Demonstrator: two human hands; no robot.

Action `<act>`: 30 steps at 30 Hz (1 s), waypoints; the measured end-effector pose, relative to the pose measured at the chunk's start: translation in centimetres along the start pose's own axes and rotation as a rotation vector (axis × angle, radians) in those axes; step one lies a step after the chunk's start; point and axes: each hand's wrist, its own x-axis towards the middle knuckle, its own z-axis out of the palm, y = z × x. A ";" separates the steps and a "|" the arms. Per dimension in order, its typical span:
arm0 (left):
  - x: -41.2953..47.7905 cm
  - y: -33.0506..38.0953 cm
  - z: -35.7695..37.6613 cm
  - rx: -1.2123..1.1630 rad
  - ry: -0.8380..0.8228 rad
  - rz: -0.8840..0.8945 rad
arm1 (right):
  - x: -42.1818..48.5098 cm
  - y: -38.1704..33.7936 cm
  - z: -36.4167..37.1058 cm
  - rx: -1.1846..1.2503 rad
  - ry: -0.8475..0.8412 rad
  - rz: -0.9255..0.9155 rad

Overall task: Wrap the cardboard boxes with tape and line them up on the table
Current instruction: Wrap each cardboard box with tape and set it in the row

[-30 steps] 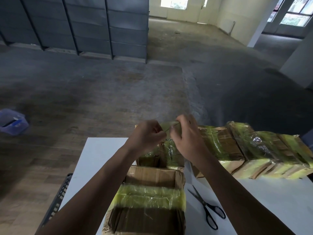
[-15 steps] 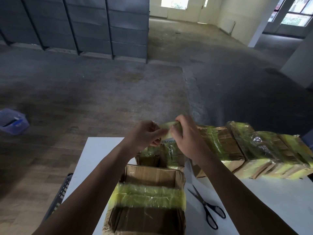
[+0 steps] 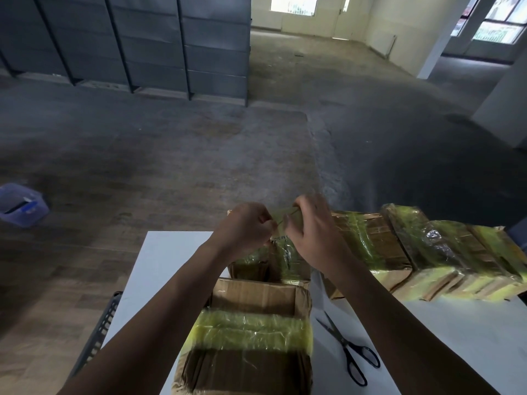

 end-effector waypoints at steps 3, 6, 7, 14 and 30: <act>-0.1 -0.2 -0.1 -0.080 0.012 0.014 | 0.0 0.1 -0.1 0.038 0.014 -0.001; -0.2 -0.2 0.3 -0.127 0.031 0.033 | 0.1 0.4 0.1 0.048 0.011 -0.016; -0.2 -0.3 0.4 -0.163 0.030 0.031 | 0.0 0.6 0.1 0.052 0.009 -0.017; -0.6 -1.4 0.2 -0.422 -0.145 -0.022 | -0.1 1.2 0.5 0.058 -0.039 -0.003; 0.3 -1.2 -0.8 -0.254 -0.091 -0.068 | 0.2 0.5 0.5 0.027 -0.049 -0.027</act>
